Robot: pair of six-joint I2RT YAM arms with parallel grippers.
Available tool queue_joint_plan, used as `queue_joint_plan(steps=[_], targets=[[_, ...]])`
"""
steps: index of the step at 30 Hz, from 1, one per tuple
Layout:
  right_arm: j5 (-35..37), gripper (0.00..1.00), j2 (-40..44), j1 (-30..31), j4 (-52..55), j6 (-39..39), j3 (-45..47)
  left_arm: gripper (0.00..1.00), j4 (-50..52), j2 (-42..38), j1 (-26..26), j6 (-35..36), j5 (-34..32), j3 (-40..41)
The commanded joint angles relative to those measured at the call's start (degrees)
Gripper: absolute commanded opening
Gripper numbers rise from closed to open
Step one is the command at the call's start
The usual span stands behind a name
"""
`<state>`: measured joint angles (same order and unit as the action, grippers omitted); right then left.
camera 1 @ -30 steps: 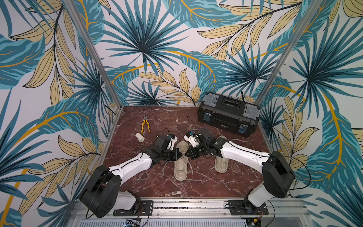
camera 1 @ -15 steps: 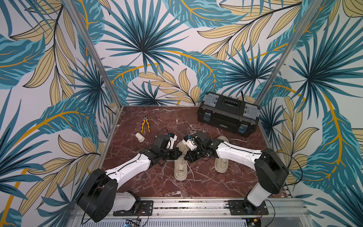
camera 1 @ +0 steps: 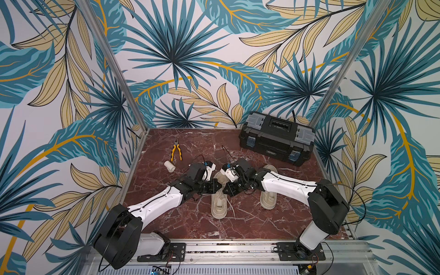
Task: Tie the shoes
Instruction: Cross the shoelace with the shoelace.
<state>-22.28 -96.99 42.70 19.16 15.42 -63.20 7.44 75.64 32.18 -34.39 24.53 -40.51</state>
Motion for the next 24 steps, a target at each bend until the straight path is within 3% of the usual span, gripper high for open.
queue_joint_plan(steps=[1,24], targets=[[0.3,0.0,-1.1,0.3,0.0,0.0,-1.0,0.0,-0.7,-0.3,0.6,1.1,0.7,0.1],[0.5,0.0,1.7,0.0,-1.4,1.6,-1.1,0.0,3.6,-1.3,1.2,2.0,-4.1,-0.1]])
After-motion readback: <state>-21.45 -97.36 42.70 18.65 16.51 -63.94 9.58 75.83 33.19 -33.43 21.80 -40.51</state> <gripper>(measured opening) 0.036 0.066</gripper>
